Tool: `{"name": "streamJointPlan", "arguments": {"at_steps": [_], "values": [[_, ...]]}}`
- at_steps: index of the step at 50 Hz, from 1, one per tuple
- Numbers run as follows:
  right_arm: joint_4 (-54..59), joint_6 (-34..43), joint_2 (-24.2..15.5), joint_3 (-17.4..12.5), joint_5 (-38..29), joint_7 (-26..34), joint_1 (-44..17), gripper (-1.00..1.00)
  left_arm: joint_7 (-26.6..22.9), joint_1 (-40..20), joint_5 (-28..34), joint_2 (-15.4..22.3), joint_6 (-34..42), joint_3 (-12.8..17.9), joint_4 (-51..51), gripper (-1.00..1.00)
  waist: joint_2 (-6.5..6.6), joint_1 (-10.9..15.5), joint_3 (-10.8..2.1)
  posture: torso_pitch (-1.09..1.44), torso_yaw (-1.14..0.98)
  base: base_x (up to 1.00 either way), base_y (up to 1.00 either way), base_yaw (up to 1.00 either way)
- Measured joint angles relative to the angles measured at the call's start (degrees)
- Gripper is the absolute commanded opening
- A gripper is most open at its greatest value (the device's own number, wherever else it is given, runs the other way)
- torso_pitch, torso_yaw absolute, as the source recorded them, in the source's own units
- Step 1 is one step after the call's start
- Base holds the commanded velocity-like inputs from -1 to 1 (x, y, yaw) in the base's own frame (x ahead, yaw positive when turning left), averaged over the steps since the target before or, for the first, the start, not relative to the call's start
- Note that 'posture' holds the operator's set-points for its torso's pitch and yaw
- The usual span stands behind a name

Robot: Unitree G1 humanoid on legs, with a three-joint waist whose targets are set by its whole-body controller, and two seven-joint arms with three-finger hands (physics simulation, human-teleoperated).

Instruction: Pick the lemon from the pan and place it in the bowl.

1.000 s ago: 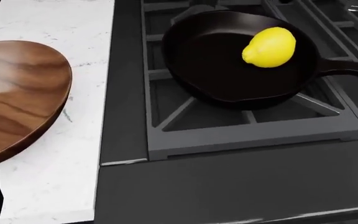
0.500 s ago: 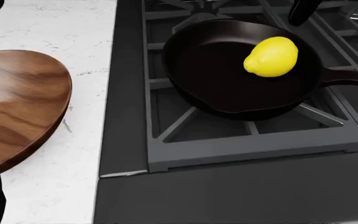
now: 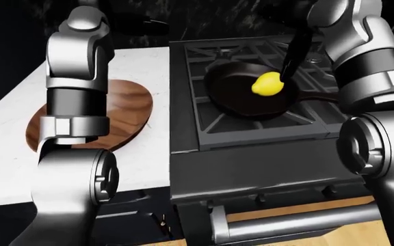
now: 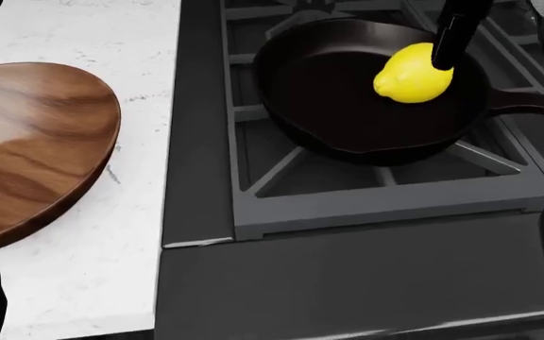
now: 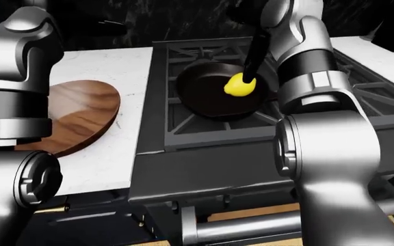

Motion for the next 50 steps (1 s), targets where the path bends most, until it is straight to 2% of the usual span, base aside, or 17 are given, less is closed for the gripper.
{"name": "streamJointPlan", "arguments": {"at_steps": [32,50], "values": [[1.66,1.43,2.85,-0.3,0.08,-2.88,3.55,1.0,0.09,1.26,-0.42,-0.11,0.56,0.09,-1.69,1.0,0.04,0.21,-0.52,0.0,0.0,0.0,0.0,0.0],[1.99,2.31,3.44,0.07,0.16,-1.35,4.52,1.0,0.06,0.7,-0.22,-0.06,0.22,-0.04,-0.93,1.0,0.12,0.03,-0.3,0.0,0.0,0.0,0.0,0.0]]}}
